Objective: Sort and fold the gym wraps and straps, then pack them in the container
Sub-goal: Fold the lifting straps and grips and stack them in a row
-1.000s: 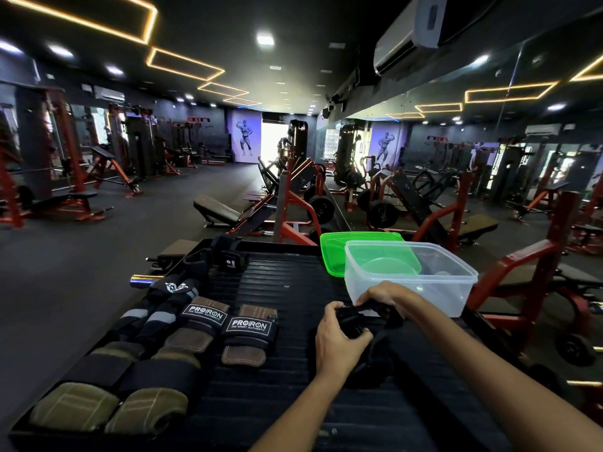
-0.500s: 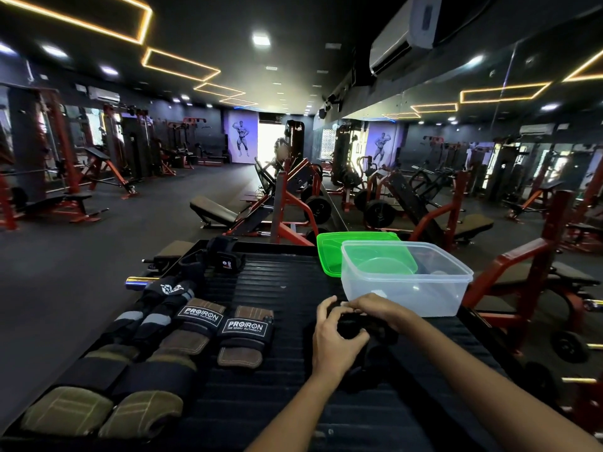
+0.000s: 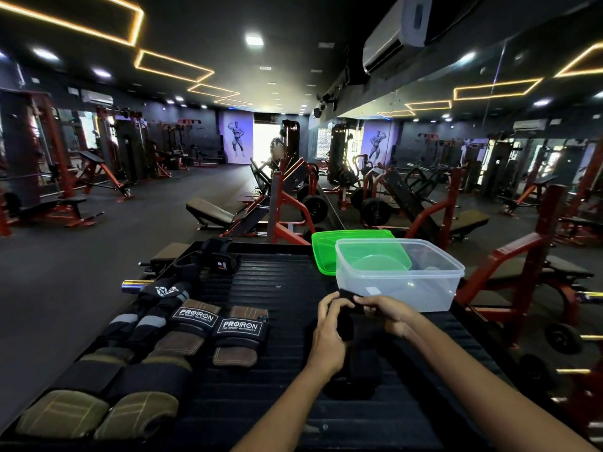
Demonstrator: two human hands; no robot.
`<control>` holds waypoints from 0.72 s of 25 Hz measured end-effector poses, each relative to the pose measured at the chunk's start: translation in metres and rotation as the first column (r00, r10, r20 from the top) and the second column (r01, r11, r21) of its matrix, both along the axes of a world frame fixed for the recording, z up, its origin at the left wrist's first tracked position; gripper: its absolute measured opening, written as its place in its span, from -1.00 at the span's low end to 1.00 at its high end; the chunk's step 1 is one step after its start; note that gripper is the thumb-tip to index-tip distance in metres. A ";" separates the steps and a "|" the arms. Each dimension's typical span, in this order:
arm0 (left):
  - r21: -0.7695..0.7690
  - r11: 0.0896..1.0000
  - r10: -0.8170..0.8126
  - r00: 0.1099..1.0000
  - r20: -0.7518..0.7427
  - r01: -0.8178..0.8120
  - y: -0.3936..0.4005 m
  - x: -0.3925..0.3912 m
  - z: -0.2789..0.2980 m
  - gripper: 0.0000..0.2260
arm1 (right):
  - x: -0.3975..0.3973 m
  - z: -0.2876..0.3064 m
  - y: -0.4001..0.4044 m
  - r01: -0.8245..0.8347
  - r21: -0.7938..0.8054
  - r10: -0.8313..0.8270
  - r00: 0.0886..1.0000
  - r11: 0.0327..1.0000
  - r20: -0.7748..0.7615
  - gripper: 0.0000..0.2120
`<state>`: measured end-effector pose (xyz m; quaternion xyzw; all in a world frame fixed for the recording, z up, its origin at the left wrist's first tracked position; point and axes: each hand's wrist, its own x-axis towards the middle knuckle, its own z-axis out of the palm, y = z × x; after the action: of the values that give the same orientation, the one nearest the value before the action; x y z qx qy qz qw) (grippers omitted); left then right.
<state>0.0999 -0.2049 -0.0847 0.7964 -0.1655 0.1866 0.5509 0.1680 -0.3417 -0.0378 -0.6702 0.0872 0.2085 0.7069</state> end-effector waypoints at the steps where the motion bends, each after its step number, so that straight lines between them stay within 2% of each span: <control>1: 0.020 1.000 -0.022 1.000 -0.002 0.022 0.000 0.001 -0.001 -0.64 | 0.002 -0.001 -0.004 0.097 0.035 -0.098 0.995 0.995 0.025 -0.91; 3: 0.027 0.998 -0.059 0.998 -0.023 0.060 -0.001 0.003 -0.003 -0.67 | -0.001 0.000 -0.012 0.248 0.141 -0.262 0.961 0.958 0.090 -0.94; 6: 0.013 0.996 -0.084 0.994 -0.063 0.085 -0.001 0.008 -0.005 -0.63 | -0.012 0.008 -0.015 0.260 0.249 -0.305 0.938 0.933 0.163 -0.80; 10: 0.011 0.986 -0.164 0.977 -0.135 0.167 0.004 0.007 0.001 -0.61 | -0.027 0.026 -0.017 0.267 0.205 -0.320 0.898 0.942 0.302 -0.79; 13: -0.064 0.968 -0.251 0.941 -0.226 0.243 0.009 0.007 0.005 -0.52 | -0.042 0.042 -0.020 0.318 0.179 -0.364 0.842 0.931 0.397 -0.79; 16: -0.150 0.948 -0.313 0.902 -0.297 0.279 0.011 0.005 0.005 -0.62 | -0.075 0.059 -0.013 0.325 0.194 -0.378 0.765 0.925 0.521 -0.82; 18: -0.170 0.942 -0.328 0.901 -0.285 0.289 0.012 0.004 0.005 -0.67 | -0.108 0.062 -0.004 0.275 0.168 -0.319 0.719 0.947 0.617 -0.84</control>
<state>0.1035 -0.1925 -0.0794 0.7437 -0.1894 -0.0202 0.6408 0.0601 -0.3452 0.0243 -0.6548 -0.0579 -0.1442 0.7396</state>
